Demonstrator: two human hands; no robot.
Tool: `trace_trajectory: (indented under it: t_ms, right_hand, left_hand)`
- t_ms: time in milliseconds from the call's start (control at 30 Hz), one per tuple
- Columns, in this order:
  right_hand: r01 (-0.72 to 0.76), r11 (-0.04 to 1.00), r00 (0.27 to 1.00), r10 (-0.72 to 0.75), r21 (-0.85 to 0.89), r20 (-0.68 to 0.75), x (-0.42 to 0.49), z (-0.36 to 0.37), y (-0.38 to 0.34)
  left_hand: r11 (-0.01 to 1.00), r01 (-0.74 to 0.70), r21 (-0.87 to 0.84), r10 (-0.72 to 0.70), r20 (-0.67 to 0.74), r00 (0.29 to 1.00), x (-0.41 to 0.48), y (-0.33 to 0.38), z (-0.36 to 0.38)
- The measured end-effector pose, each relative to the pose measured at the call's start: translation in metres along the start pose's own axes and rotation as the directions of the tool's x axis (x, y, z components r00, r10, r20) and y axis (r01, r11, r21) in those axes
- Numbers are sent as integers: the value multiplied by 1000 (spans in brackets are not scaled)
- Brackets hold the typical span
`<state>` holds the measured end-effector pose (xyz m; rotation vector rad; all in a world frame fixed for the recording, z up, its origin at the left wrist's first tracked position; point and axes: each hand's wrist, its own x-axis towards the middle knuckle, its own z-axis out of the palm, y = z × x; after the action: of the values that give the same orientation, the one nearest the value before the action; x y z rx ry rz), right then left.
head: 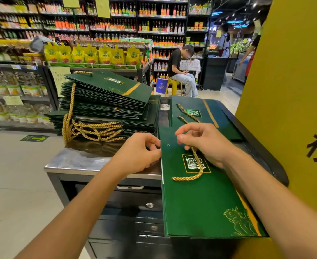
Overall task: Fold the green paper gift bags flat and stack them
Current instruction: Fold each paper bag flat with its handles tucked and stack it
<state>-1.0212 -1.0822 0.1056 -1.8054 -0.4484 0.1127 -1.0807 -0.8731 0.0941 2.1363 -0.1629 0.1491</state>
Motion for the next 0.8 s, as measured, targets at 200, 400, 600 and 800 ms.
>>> trace_trajectory:
  t_ms: [200,400,600,800]
  right_hand:
    - [-41,994,999,44,103,-29,1,3,4]
    - [7,996,1000,-6,85,-10,-5,3,3]
    - [60,997,995,-57,38,-85,-7,6,5]
    - [68,994,993,-59,83,-107,-6,11,5]
  left_hand:
    - [1000,-14,-4,14,-28,1000,1,-8,3]
    - [999,-29,-24,28,-37,999,3,-11,6]
    - [998,-44,-46,43,-41,998,2,-12,6]
    - [996,-40,-77,37,-35,999,1,-12,5]
